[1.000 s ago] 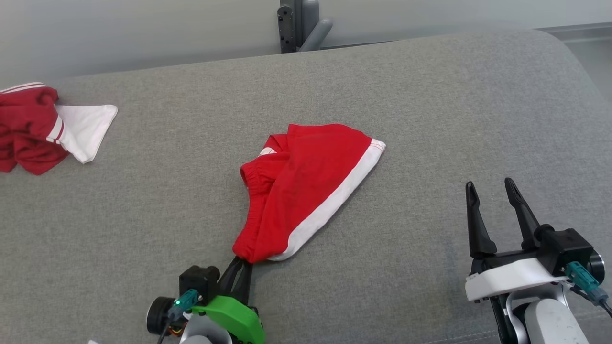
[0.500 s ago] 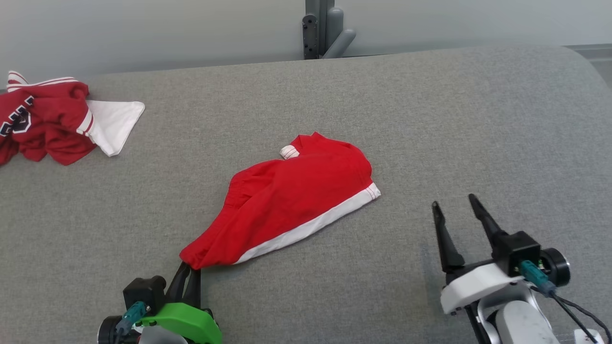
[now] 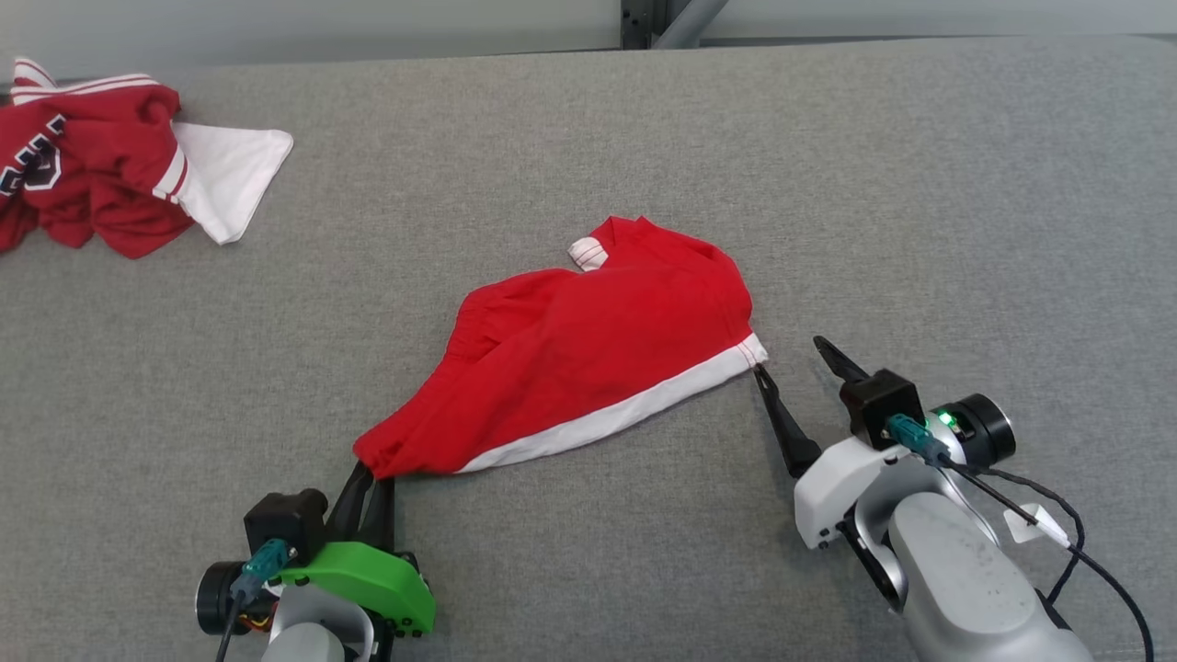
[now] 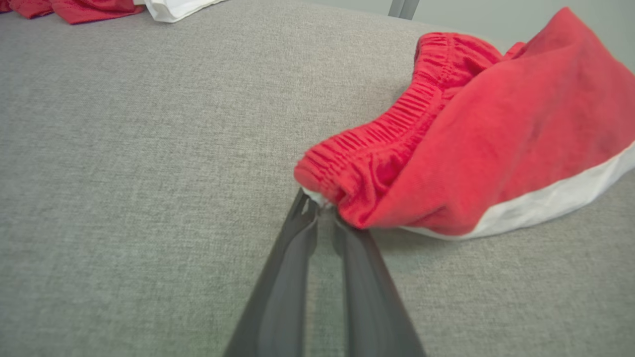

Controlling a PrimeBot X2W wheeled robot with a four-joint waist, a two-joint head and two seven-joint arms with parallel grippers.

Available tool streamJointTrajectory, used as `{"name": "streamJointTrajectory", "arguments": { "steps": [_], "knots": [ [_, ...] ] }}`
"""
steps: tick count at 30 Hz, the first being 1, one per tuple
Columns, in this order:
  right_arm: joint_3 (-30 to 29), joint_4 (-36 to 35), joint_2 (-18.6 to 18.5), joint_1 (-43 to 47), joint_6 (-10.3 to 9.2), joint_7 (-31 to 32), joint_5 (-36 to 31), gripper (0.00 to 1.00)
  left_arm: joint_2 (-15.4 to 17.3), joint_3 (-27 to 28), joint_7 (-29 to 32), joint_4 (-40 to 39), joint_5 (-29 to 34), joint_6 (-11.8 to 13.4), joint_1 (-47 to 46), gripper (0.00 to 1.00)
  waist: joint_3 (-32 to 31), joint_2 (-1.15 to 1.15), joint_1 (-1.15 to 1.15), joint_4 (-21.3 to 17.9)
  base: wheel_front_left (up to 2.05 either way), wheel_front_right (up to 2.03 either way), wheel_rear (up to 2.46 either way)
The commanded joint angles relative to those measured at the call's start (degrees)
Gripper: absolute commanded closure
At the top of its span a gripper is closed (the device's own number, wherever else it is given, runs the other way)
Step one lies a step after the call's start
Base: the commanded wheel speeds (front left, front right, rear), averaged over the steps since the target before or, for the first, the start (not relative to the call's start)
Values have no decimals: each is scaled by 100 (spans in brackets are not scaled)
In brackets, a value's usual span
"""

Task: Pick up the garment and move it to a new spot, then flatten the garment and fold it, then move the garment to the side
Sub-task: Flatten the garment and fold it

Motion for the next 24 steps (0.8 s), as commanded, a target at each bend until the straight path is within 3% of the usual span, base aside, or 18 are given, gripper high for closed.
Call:
{"name": "streamJointTrajectory", "arguments": {
  "steps": [1, 15, 24],
  "knots": [
    [124, 186, -47, -193, -2, -15, 74, 0, -20, 32, 1, -20, 44, -28, -120, 100, 231, 8, 0, 161, 0, 0, 0],
    [936, 723, -82, -790, -2, -14, 538, 0, -76, 134, 2, -41, 157, -94, -261, 100, 454, 8, 0, 255, 0, 0, 0],
    [857, 401, -122, -640, -2, -15, 490, 0, -90, 185, 2, -16, 182, -121, -260, 100, 469, 8, 0, 231, 0, 0, 0]
  ]
}}
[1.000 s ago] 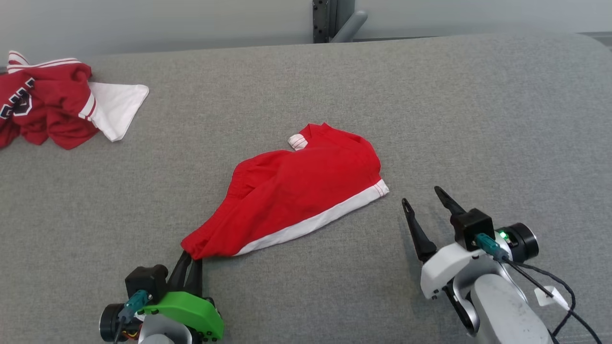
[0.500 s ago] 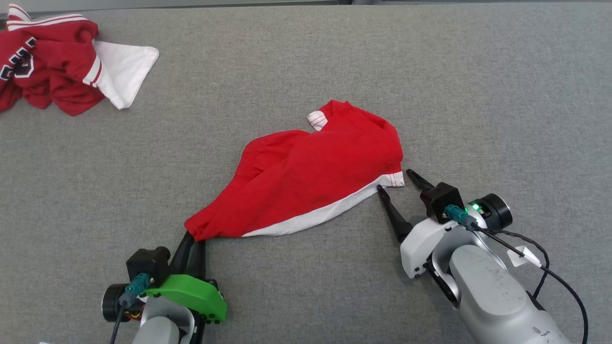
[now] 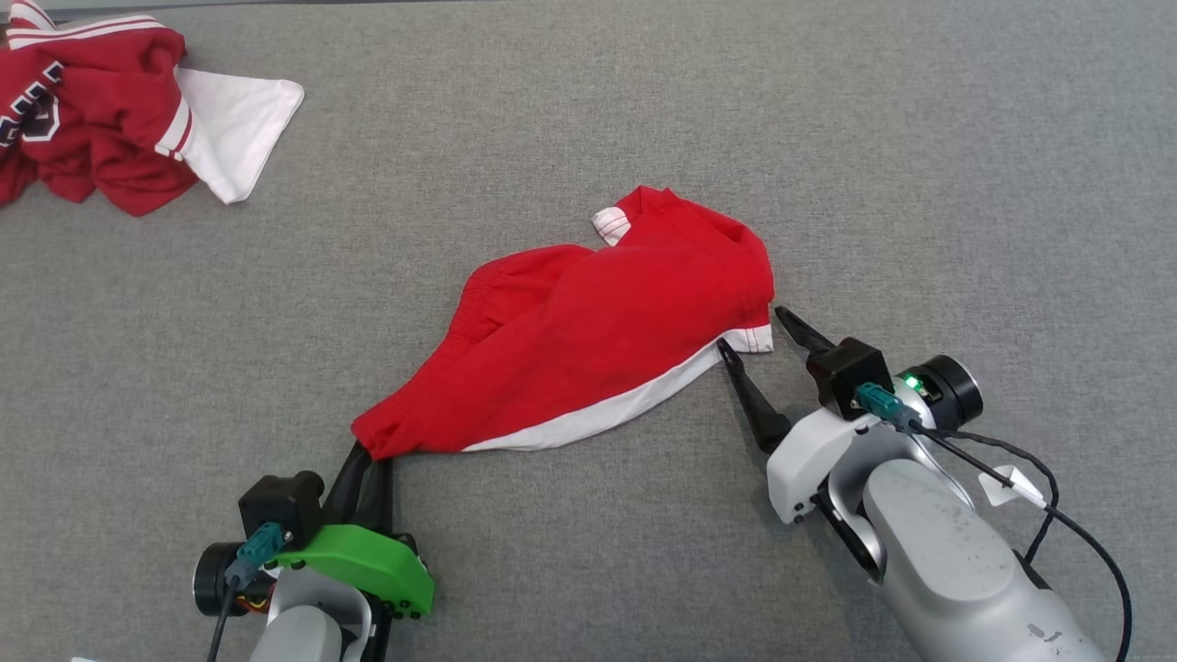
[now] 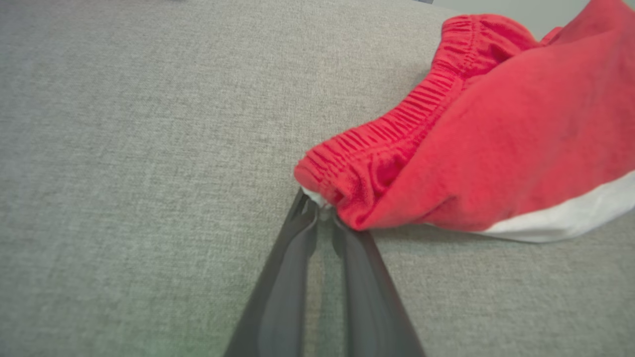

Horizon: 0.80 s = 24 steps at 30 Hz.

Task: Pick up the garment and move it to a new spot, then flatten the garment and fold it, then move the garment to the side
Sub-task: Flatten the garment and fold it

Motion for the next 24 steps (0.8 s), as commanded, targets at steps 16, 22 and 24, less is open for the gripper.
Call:
{"name": "streamJointTrajectory", "arguments": {
  "steps": [16, 22, 24],
  "knots": [
    [78, 134, 109, -35, -2, -15, -128, 19, 2, 87, 4, 71, 76, -53, -111, 100, 70, 8, 0, -1, 0, 0, 0],
    [139, 310, 121, -200, -2, -13, -68, 51, 8, 82, 5, 62, 60, -38, -117, 100, 95, 8, 0, 33, 0, 0, 0],
    [156, 321, 123, -216, -2, -13, -56, 58, 9, 86, 5, 56, 58, -36, -120, 100, 96, 8, 0, 36, 0, 0, 0]
  ]
}}
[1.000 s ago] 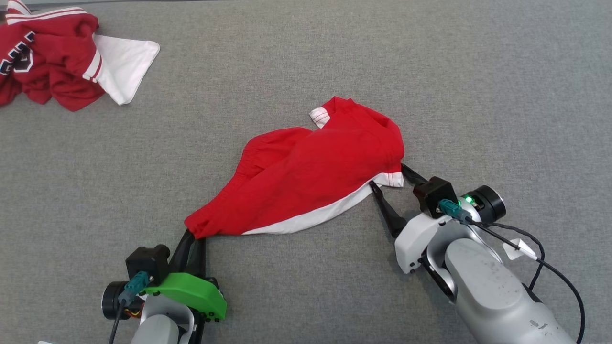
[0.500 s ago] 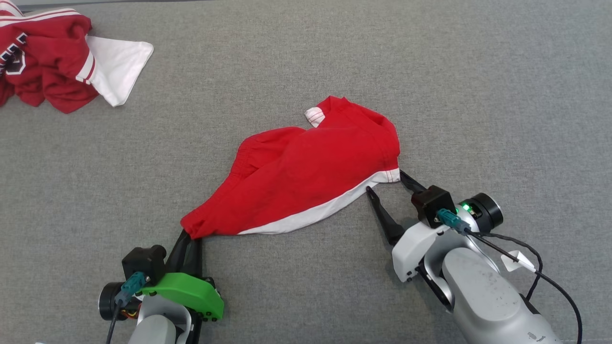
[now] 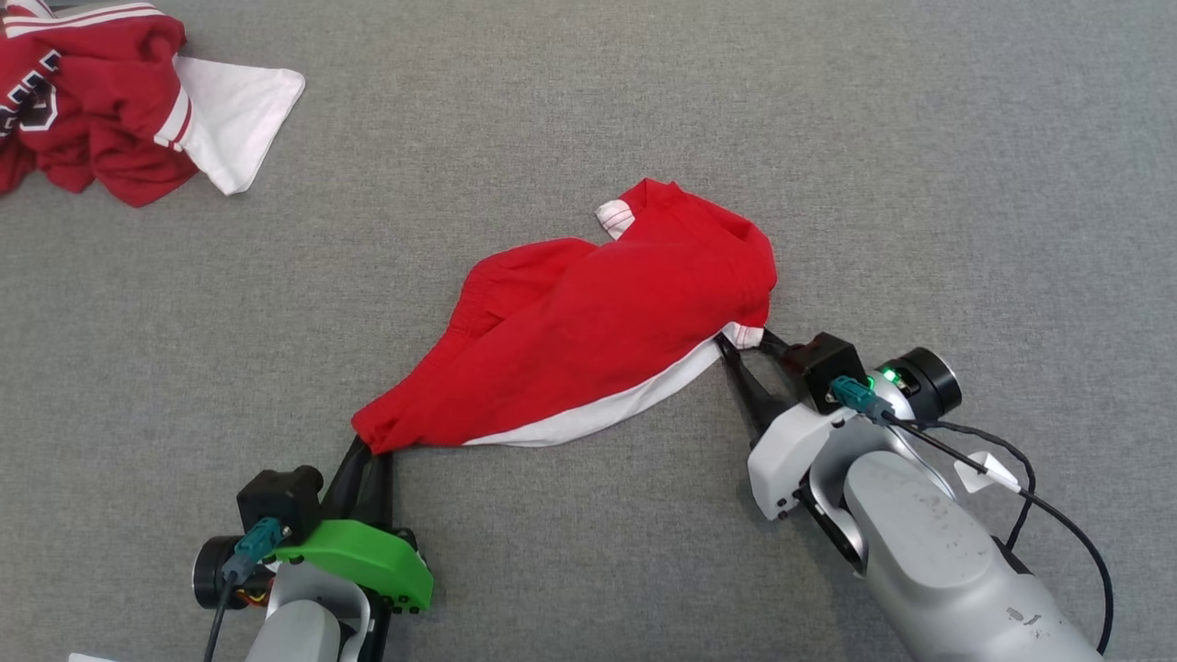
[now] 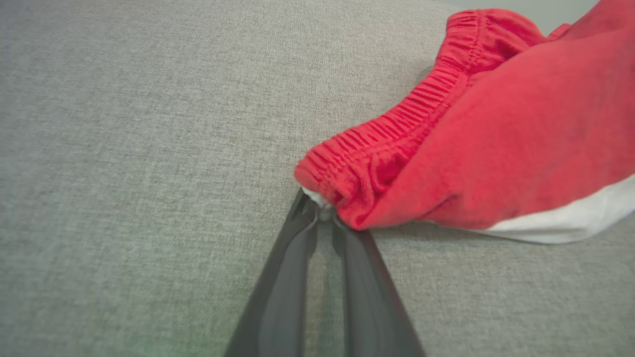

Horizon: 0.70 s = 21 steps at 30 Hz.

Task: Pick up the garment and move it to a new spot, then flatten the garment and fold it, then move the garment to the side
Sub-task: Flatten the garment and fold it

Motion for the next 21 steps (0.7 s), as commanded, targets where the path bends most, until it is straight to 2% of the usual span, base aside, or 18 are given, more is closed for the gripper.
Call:
{"name": "streamJointTrajectory", "arguments": {
  "steps": [1, 5, 6, 12, 15, 21],
  "knots": [
    [34, 42, -6, -49, -2, -11, 50, 66, 25, 26, 7, 4, 23, 16, -62, 100, 0, 8, 0, 3, 0, 0, 0],
    [51, -106, -29, 28, -2, -11, 166, 96, 24, 44, 6, -75, 49, 15, -54, 100, -40, 8, 0, -18, 0, 0, 0],
    [26, -173, -48, 69, -2, -12, 201, 100, 24, 50, 6, -106, 64, 12, -48, 100, -59, 8, 0, -28, 0, 0, 0],
    [-174, -1011, -93, 391, -2, -12, 790, 100, 23, 61, 5, -447, 105, -51, 28, 100, -229, 8, 0, -141, 0, 0, 0],
    [-312, -1729, -181, 643, -2, -12, 1279, 100, 25, -3, 5, -768, -307, -121, 71, 100, -338, 8, 0, -211, 0, 0, 0],
    [-702, -2963, -462, 1120, -2, -12, 1755, 100, 80, -61, 5, -1512, -564, -174, 162, 100, -610, 8, 0, -375, 0, 0, 0]
  ]
}}
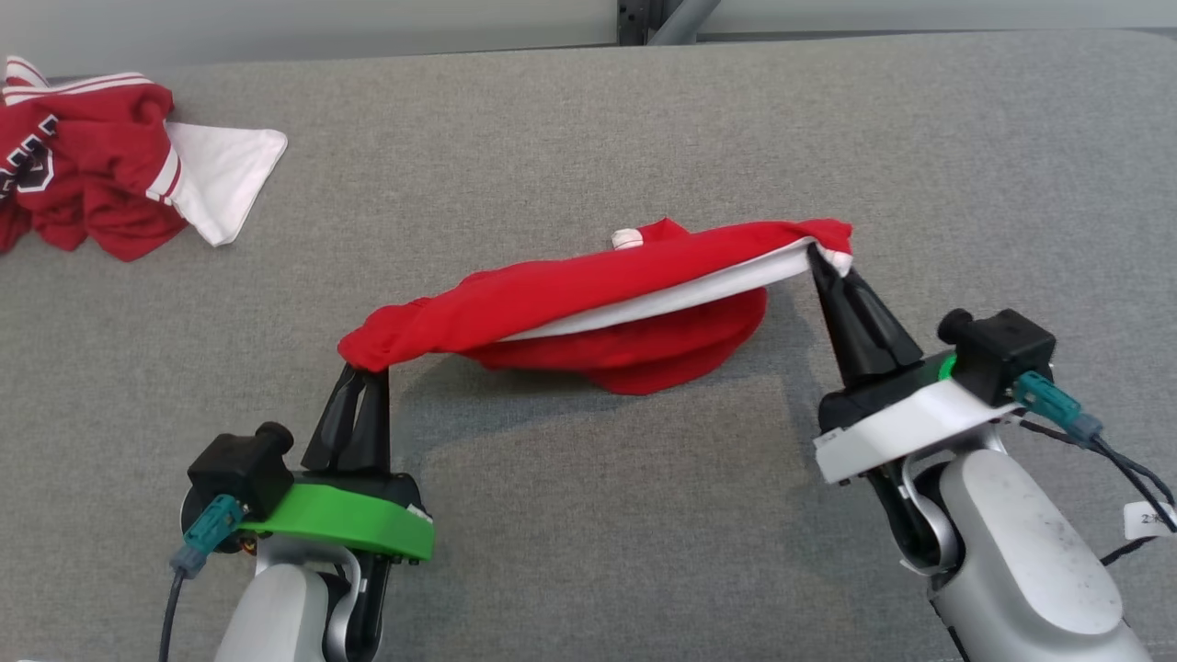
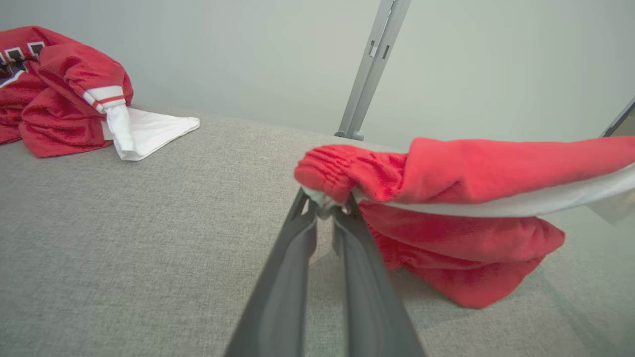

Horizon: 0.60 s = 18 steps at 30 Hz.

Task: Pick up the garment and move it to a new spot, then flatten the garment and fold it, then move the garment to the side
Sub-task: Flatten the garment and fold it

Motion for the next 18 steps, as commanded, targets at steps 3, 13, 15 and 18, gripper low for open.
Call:
{"name": "streamJointTrajectory", "arguments": {
  "steps": [3, 13, 15, 18],
  "knots": [
    [-254, -491, -157, 305, -3, -14, 74, 100, 172, -117, 112, -439, -238, -38, 102, 100, -303, 8, 0, -184, 0, 0, 0],
    [-715, -1811, -412, 853, -3, 70, 59, 100, 644, -360, 958, -2490, -879, -42, 268, 100, -851, 8, 0, -427, 0, 0, 0],
    [-885, -2195, -416, 963, -3, 154, 15, 100, 740, -357, 1169, -2942, -911, -22, 260, 100, -905, 8, 0, -472, 0, 0, 0],
    [-1117, -2721, -392, 1118, -3, 370, -4, 100, 821, -374, 1529, -3509, -1008, 49, 187, 100, -926, 8, 0, -517, 0, 0, 0]
  ]
}}
